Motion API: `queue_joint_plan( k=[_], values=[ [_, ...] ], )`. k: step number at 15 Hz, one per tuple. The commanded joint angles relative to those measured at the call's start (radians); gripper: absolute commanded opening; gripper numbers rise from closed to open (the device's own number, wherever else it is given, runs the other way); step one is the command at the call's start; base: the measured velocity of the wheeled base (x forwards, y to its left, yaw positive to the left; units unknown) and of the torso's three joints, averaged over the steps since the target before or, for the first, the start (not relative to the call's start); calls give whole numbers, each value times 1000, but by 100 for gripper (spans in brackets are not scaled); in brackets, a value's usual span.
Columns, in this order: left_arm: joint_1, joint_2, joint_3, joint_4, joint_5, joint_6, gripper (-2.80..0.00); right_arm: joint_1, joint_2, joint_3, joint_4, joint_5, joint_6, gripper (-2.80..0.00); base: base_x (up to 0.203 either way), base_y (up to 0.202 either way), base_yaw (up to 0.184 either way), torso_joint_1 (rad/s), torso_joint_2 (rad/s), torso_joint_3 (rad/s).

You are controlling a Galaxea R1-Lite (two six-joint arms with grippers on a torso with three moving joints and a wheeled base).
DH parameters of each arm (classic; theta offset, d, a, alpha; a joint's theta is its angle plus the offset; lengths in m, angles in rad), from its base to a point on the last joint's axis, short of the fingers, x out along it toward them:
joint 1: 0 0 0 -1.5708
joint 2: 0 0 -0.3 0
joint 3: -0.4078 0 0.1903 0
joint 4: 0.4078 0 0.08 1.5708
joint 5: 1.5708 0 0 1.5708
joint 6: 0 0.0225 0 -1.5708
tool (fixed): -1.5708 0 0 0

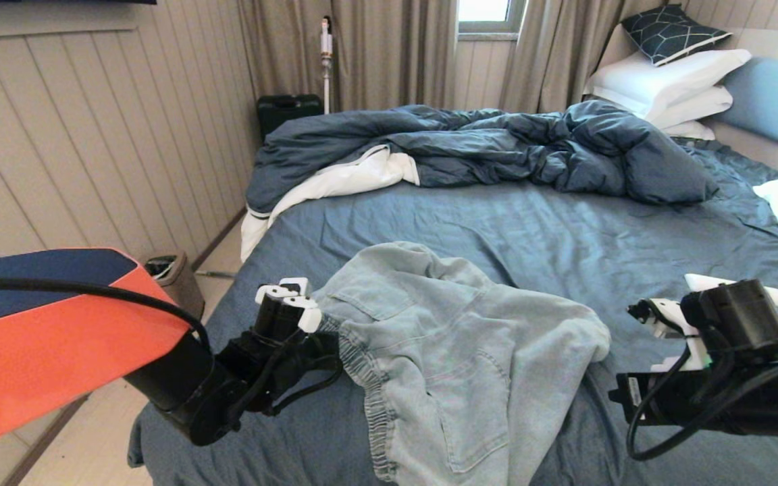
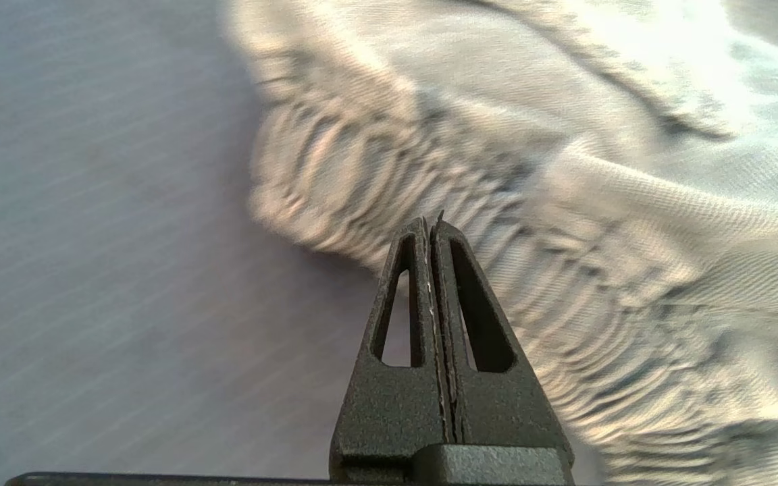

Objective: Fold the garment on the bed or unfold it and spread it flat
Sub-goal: Unford the blue shorts

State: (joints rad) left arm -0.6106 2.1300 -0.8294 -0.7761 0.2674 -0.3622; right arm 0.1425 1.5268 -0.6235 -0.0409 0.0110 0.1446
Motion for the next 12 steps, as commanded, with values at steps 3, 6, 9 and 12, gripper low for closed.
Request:
queue_joint_plan(
  k=[3, 6, 9, 12],
  values=[
    [-31, 37, -161, 98, 3, -3, -280, -4, -36, 65, -2, 5, 4, -280, 0, 0, 0, 0, 0, 0],
    [-26, 94, -271, 160, 3, -5, -280, -3, -37, 112, -4, 13, 4, -280, 0, 0, 0, 0, 0, 0],
    [3, 139, -310, 173, 6, -3, -280, 0, -25, 114, -4, 33, 3, -280, 0, 0, 0, 0, 0, 0],
    [44, 176, -336, 174, 5, -2, -280, 20, 7, 114, -5, 37, 3, -280, 0, 0, 0, 0, 0, 0]
  ],
)
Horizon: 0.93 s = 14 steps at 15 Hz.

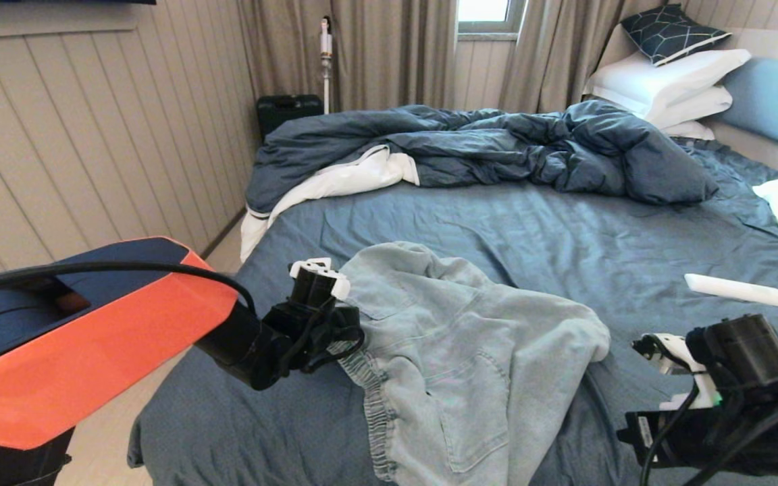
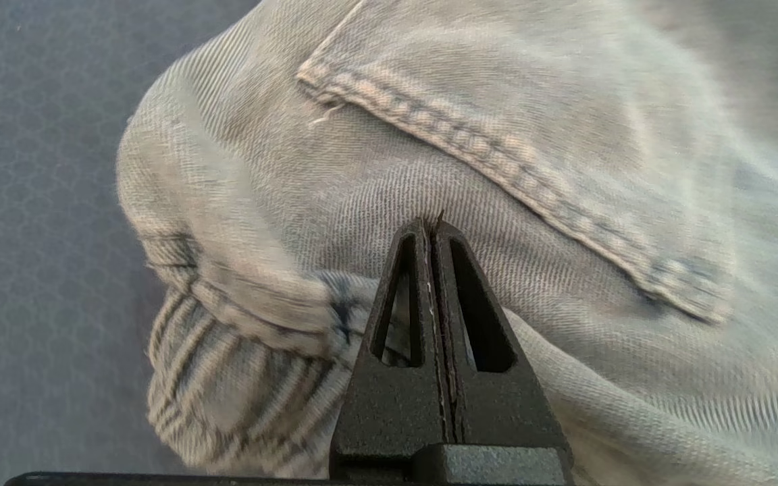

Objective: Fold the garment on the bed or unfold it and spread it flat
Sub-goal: Unford the blue shorts

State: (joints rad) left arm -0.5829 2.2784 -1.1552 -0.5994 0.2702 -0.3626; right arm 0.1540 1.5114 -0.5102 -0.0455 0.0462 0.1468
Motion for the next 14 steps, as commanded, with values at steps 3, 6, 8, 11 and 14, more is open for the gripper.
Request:
queue_joint_plan(
  k=[3, 6, 8, 11, 14],
  values=[
    [53, 8, 11, -12, 20, 1, -280, 47, 35, 4, 0, 4, 5, 0, 0, 0, 0, 0, 0, 0],
    [67, 0, 26, -16, 21, -3, -280, 100, 41, -3, 0, 3, 4, 0, 0, 0, 0, 0, 0, 0],
    [66, 2, 35, -24, 22, -3, -280, 135, 82, -20, 0, -2, 5, 0, 0, 0, 0, 0, 0, 0],
    [78, -3, 18, -25, 23, 1, -280, 163, 154, -95, 1, -6, 34, 0, 0, 0, 0, 0, 0, 0],
    [117, 8, -31, -10, 21, 6, -280, 167, 230, -120, -2, -36, 43, 0, 0, 0, 0, 0, 0, 0]
  ],
)
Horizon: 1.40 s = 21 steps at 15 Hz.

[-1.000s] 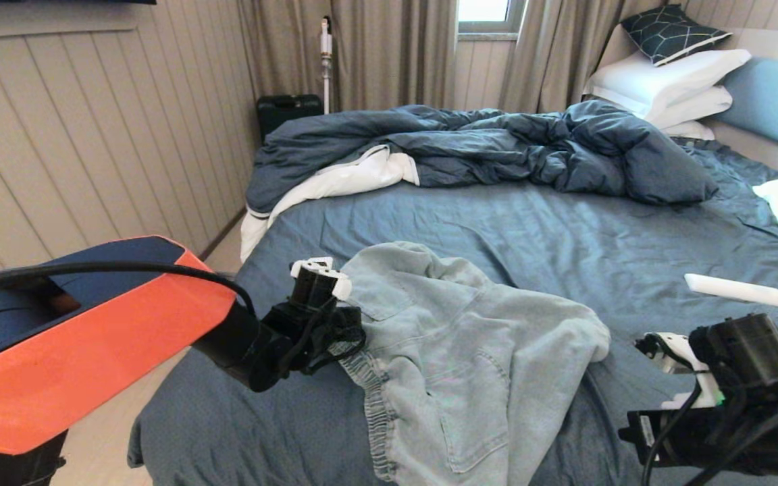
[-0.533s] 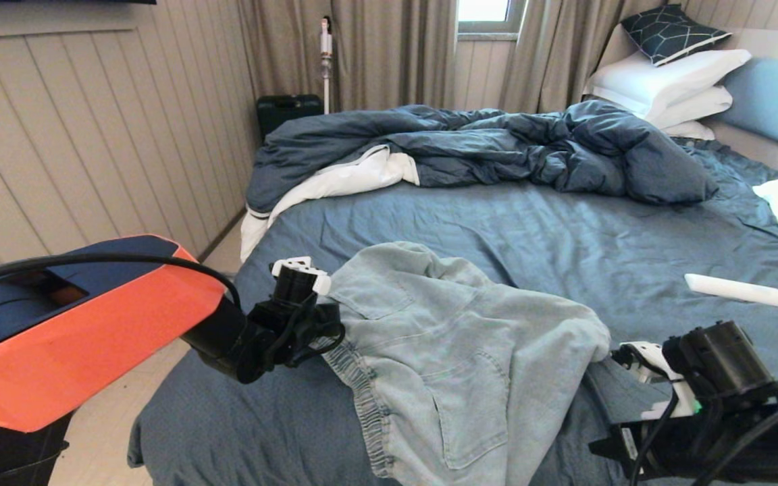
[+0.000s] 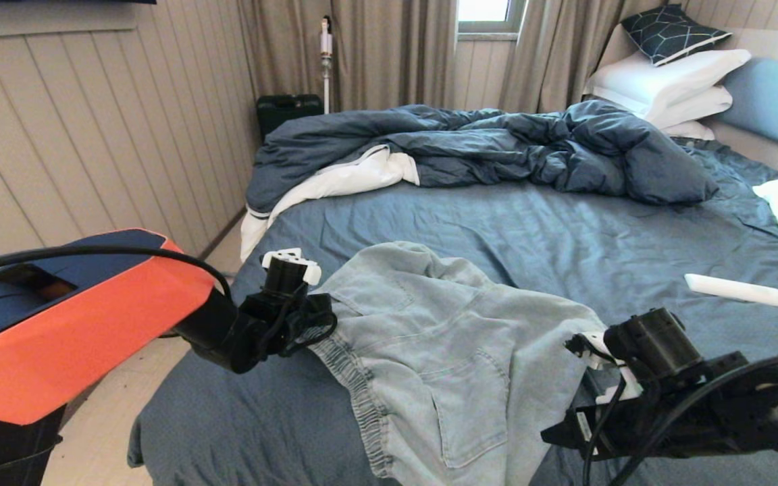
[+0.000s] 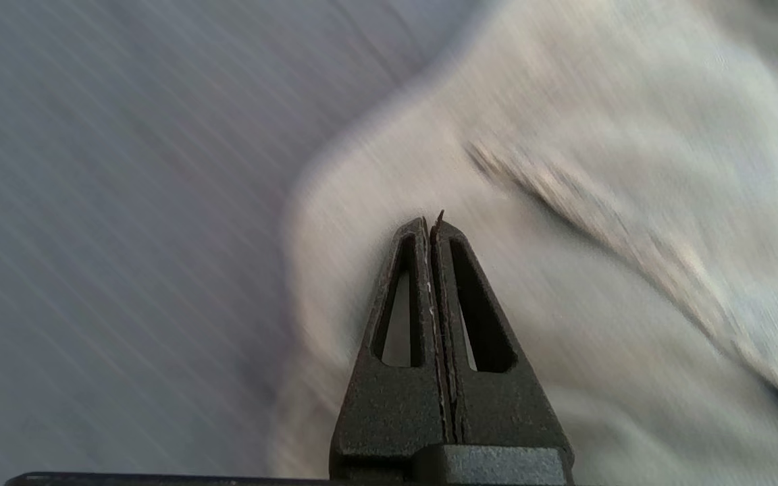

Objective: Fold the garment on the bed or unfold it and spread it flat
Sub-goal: Unford the blue shorts

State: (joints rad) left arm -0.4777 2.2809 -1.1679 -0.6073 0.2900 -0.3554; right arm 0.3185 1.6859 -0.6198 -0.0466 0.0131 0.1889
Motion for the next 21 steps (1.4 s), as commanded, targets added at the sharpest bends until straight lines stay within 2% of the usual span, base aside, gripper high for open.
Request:
queue_joint_plan(
  k=[1, 4, 8, 9, 13, 18, 21],
  values=[
    [19, 11, -27, 0, 1, 9, -280, 2, 73, -17, -1, -10, 3, 0, 0, 0, 0, 0, 0, 0],
    [28, 19, -45, 1, 1, 16, -280, 2, 148, -32, -49, -32, 2, 0, 0, 0, 0, 0, 0, 0],
    [28, 28, -44, 0, 1, 16, -280, 5, 280, -53, -220, -80, 1, 0, 0, 0, 0, 0, 0, 0],
    [28, 28, -45, 0, 1, 16, -280, 17, 293, -61, -231, -93, 1, -280, 0, 0, 0, 0, 0, 0],
    [28, 49, -73, 1, 1, 34, -280, 20, 255, -48, -231, -106, 11, -280, 0, 0, 0, 0, 0, 0],
    [25, 85, -233, 98, 3, 55, -280, 12, 70, 38, -222, -107, 7, -280, 0, 0, 0, 0, 0, 0],
    [25, 122, -279, 119, 3, 58, -280, 12, -46, 62, -139, -107, 1, -280, 0, 0, 0, 0, 0, 0]
  ],
)
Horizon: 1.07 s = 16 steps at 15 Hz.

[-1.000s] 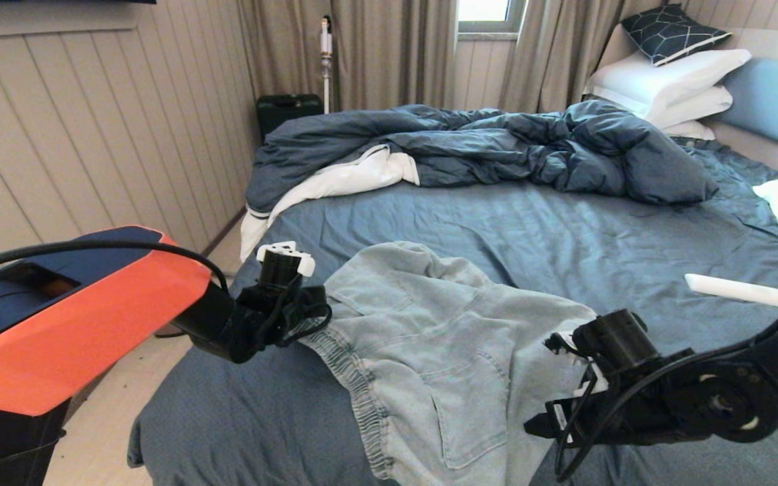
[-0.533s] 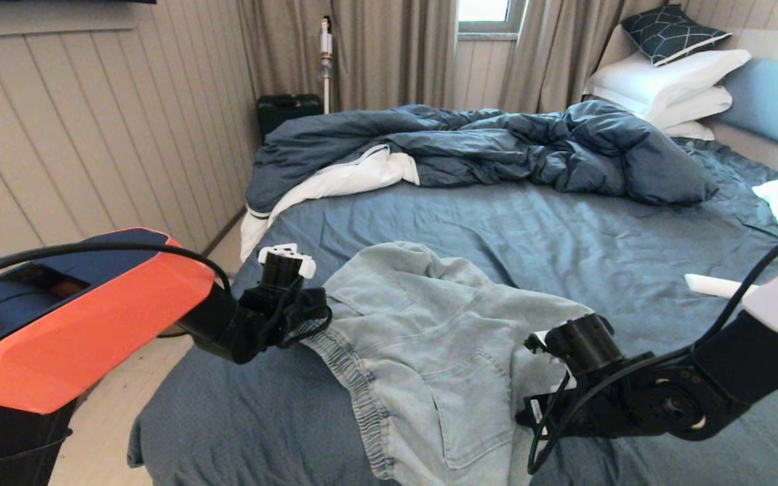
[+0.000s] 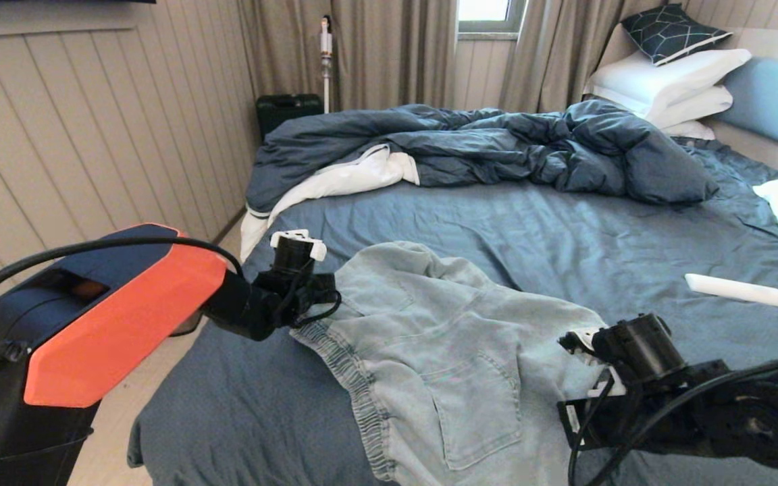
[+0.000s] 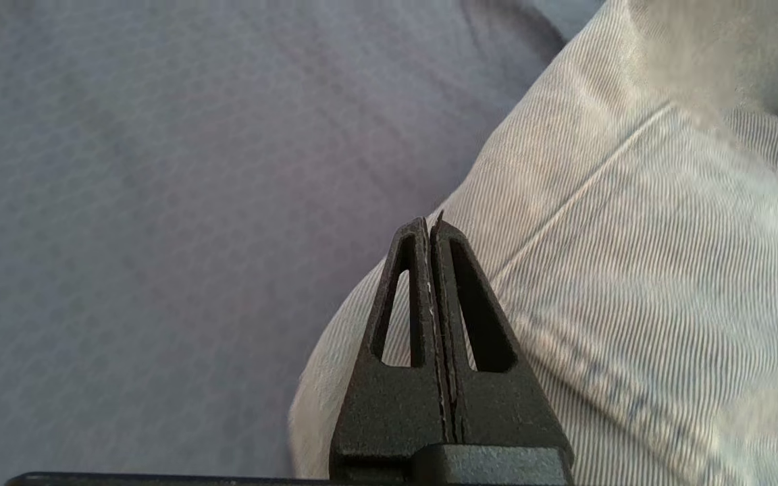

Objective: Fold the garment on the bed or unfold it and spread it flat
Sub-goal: Unford the blue shorts

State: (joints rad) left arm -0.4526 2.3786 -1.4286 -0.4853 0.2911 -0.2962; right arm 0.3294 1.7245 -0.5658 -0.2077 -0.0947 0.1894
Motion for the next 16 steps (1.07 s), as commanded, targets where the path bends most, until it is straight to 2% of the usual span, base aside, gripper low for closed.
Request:
queue_joint_plan(
  k=[1, 5, 8, 10, 12, 14, 15, 16],
  values=[
    [0, 28, -22, -2, 2, 2, -280, 1, -113, 12, 55, 1, 0, -280, 0, 0, 0, 0, 0, 0],
    [0, 28, -23, -4, 2, 9, -280, -2, -214, 23, 174, -2, -5, -280, 0, 0, 0, 0, 0, 0],
    [0, 28, -21, -5, 2, 9, -280, -34, -214, 21, 191, -3, -41, -280, 0, 0, 0, 0, 0, 0],
    [0, 30, -21, -4, 2, 10, -280, -87, -229, 26, 223, -3, -94, -280, 0, 0, 0, 0, 0, 0],
    [-2, 30, -21, -4, 2, 14, -280, -83, -249, 30, 321, -3, -157, -280, 0, 0, 0, 0, 0, 0],
    [-2, 30, -21, -4, 2, 15, -280, -78, -238, 27, 337, -3, -173, -280, 0, 0, 0, 0, 0, 0],
    [-2, 30, -19, -4, 2, 16, -280, -79, -227, 24, 338, -3, -178, 0, 0, 0, 0, 0, 0, 0],
    [-2, 30, -18, -6, 2, 15, -280, -79, -213, 19, 336, -3, -182, 0, 0, 0, 0, 0, 0, 0]
  ],
)
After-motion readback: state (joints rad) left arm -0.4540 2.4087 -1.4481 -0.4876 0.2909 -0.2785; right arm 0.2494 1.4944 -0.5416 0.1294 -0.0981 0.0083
